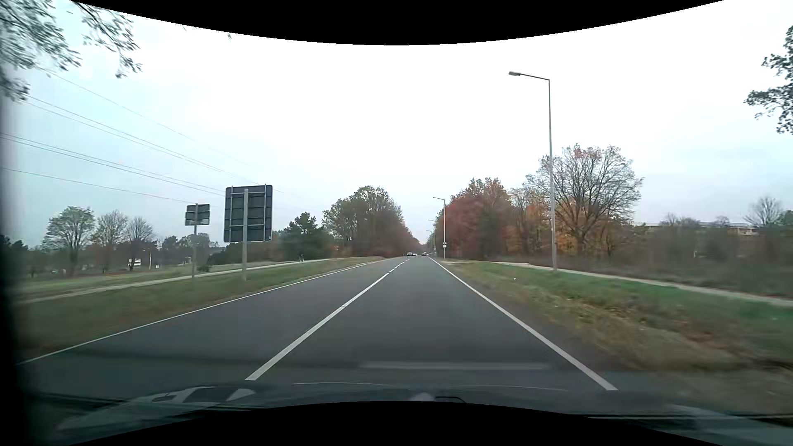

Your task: Follow the waypoints while adhering to traffic rules and regulations

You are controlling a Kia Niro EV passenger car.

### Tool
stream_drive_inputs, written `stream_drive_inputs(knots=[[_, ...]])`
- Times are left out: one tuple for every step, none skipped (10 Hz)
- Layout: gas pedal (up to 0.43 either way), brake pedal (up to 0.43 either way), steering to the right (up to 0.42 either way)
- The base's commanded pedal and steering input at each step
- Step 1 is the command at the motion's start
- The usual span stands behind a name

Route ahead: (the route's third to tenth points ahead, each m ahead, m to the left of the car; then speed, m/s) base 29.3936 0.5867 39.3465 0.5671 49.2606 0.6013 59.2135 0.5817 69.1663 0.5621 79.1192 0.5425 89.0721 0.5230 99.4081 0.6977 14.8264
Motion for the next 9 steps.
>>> stream_drive_inputs(knots=[[0.177, 0.0, 0.0], [0.177, 0.0, 0.0], [0.177, 0.0, 0.0], [0.177, 0.0, 0.001], [0.177, 0.0, 0.001], [0.177, 0.0, 0.001], [0.177, 0.0, 0.001], [0.177, 0.0, 0.001], [0.177, 0.0, 0.001]])
